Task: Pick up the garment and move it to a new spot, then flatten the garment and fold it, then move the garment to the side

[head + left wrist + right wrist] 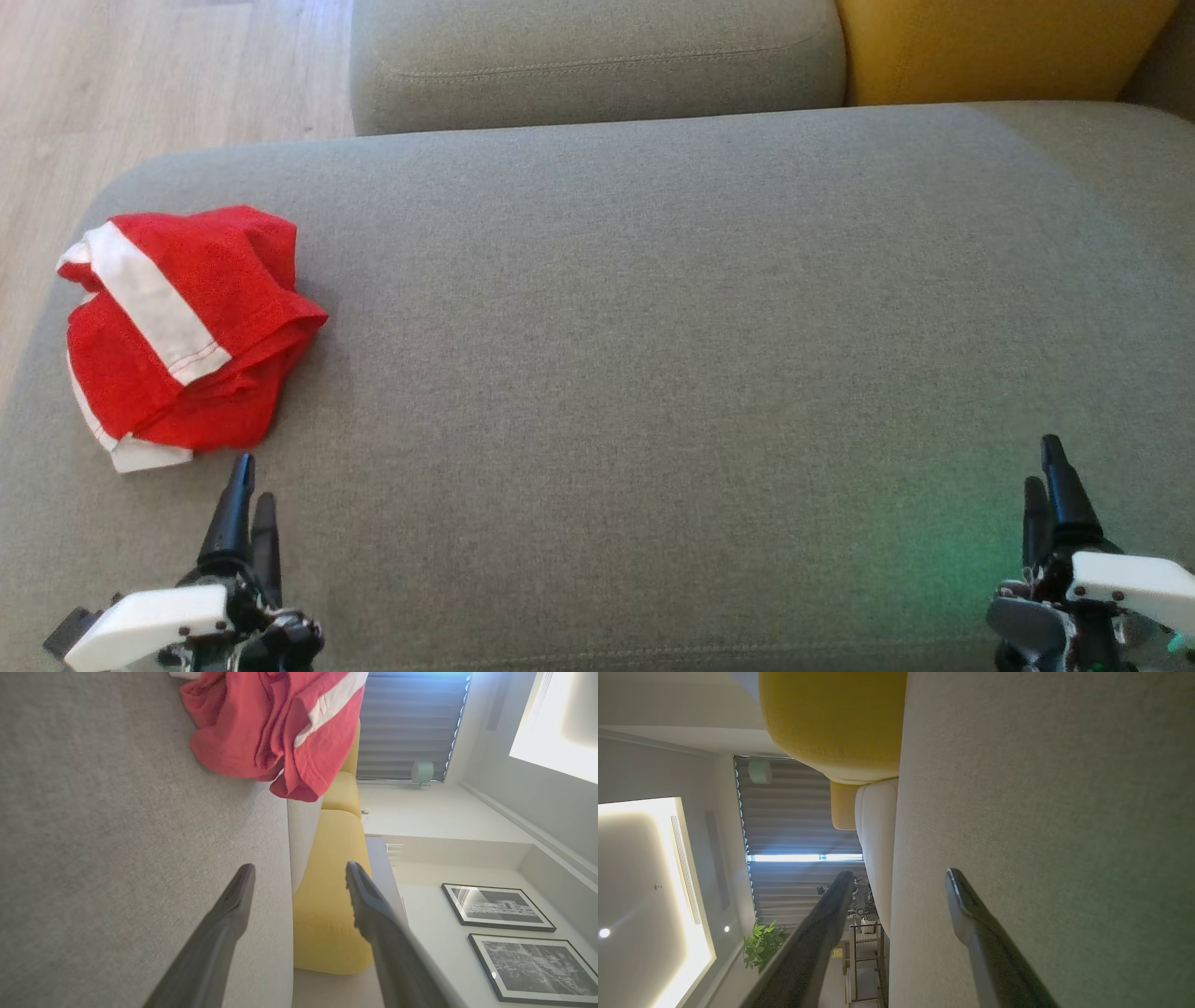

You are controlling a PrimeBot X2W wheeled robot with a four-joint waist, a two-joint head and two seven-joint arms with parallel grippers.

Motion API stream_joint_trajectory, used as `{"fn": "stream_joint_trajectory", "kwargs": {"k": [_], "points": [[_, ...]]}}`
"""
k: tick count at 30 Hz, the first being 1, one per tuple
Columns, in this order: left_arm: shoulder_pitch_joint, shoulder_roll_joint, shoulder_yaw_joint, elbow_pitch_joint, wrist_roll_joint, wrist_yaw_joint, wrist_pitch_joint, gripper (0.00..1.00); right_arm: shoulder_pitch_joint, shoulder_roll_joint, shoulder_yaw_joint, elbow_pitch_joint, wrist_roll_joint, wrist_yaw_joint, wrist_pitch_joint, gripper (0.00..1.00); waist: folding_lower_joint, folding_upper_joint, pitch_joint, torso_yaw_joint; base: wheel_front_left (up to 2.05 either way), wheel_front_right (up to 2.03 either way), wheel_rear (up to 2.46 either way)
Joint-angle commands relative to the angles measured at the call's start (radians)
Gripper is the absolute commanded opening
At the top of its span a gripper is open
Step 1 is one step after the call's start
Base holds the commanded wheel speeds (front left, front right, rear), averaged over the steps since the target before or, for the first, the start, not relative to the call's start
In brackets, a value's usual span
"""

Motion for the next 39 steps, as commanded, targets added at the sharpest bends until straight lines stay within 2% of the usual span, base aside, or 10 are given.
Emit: {"fn": "stream_joint_trajectory", "kwargs": {"k": [1,15,21,29,39], "points": [[-0.047,0.011,0.006,-0.04,0.012,-0.005,-0.012,1.0,-0.055,-0.004,0.003,-0.043,-0.025,0.0,-0.011,1.0,0.0,0.0,0.0,0.0,0.0,0.0,0.0],[-0.072,0.012,0.065,-0.101,0.139,-0.003,-0.053,1.0,-0.079,-0.005,0.015,-0.128,-0.246,0.0,-0.052,1.0,0.0,0.0,0.004,0.004,0.0,0.0,0.0],[-0.08,0.013,0.072,-0.15,0.202,0.002,-0.071,1.0,-0.091,-0.005,0.036,-0.175,-0.376,0.0,-0.07,1.0,0.0,0.0,0.004,0.007,0.0,0.0,0.0],[-0.085,0.014,0.055,-0.247,0.326,0.025,-0.094,1.0,-0.104,-0.006,0.057,-0.249,-0.545,0.0,-0.093,1.0,0.0,0.0,0.005,0.011,0.0,0.0,0.0],[-0.083,0.015,-0.015,-0.341,0.528,0.065,-0.12,1.0,-0.117,-0.007,0.128,-0.294,-0.763,0.0,-0.12,1.0,0.0,0.0,0.012,0.015,0.0,0.0,0.0]]}}
